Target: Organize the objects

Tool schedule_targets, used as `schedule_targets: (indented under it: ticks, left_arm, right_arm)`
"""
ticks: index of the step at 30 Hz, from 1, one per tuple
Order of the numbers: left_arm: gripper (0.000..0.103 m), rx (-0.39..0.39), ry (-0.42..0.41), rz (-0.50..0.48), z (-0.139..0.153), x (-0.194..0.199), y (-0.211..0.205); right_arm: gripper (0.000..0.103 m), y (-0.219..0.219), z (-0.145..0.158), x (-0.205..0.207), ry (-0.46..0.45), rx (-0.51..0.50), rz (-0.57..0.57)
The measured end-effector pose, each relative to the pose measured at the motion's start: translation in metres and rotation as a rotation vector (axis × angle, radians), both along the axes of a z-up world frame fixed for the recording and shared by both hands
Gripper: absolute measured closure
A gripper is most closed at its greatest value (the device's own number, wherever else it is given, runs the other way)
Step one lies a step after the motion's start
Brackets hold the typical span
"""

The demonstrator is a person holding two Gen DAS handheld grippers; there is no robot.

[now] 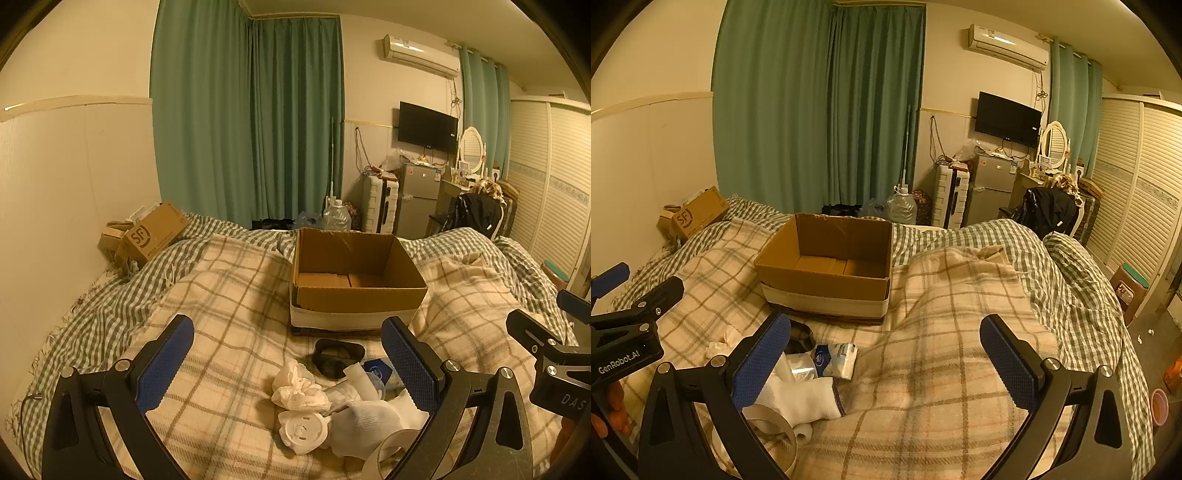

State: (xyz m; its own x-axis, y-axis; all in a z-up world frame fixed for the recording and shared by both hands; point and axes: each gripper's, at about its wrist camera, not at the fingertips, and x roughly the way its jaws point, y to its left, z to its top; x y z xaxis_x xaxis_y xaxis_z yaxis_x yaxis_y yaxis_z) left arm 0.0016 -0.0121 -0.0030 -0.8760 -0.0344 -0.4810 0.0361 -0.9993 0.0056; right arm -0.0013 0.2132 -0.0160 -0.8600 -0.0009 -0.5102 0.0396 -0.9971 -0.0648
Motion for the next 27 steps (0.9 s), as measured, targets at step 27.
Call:
schedule_targets:
  ticks: [27]
  left_arm:
    - [0.0, 0.002, -0.004, 0.005, -0.0058, 0.0005, -0.0012]
  right_arm:
    - [0.0, -0.0022, -0.0032, 0.0016, -0.006, 0.003, 0.018]
